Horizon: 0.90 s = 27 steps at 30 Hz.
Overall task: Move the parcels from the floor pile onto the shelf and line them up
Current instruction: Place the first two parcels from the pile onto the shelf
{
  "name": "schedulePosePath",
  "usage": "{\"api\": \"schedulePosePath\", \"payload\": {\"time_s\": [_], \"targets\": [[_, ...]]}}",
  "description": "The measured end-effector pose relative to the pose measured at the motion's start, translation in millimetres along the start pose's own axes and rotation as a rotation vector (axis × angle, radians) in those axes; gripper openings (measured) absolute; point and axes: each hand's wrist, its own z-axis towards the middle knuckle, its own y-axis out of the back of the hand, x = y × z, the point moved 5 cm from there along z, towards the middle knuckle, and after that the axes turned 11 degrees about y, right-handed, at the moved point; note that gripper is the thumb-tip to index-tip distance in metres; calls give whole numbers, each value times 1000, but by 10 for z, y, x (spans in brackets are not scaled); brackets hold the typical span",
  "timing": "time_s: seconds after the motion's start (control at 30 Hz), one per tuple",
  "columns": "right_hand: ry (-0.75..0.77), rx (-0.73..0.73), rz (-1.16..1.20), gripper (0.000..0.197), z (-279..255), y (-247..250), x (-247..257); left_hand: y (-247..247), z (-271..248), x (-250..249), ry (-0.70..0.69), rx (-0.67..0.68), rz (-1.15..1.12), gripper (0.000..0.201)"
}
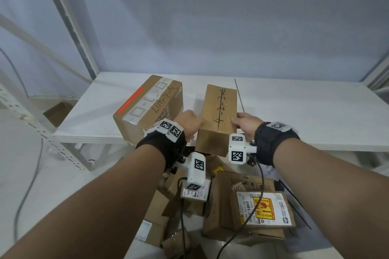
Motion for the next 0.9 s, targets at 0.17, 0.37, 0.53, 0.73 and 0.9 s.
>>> {"api": "schedulePosePath", "payload": {"time_s": [0.17,0.37,0.53,0.73,0.9], "targets": [[30,30,-11,37,93,-143,118,707,1,-273,-191,-245,94,17],[46,51,75,36,216,-403,195,1629,21,146,40,-304,464,58],[63,74,76,39,358,-669,243,1469,61,803,185,-169,600,116],[67,59,43,41,493,-948,363,1443,133,850,113,-241,447,103],[76,61,-37,39,673,-1075,459,1597,269,882,114,-261,406,105]]}}
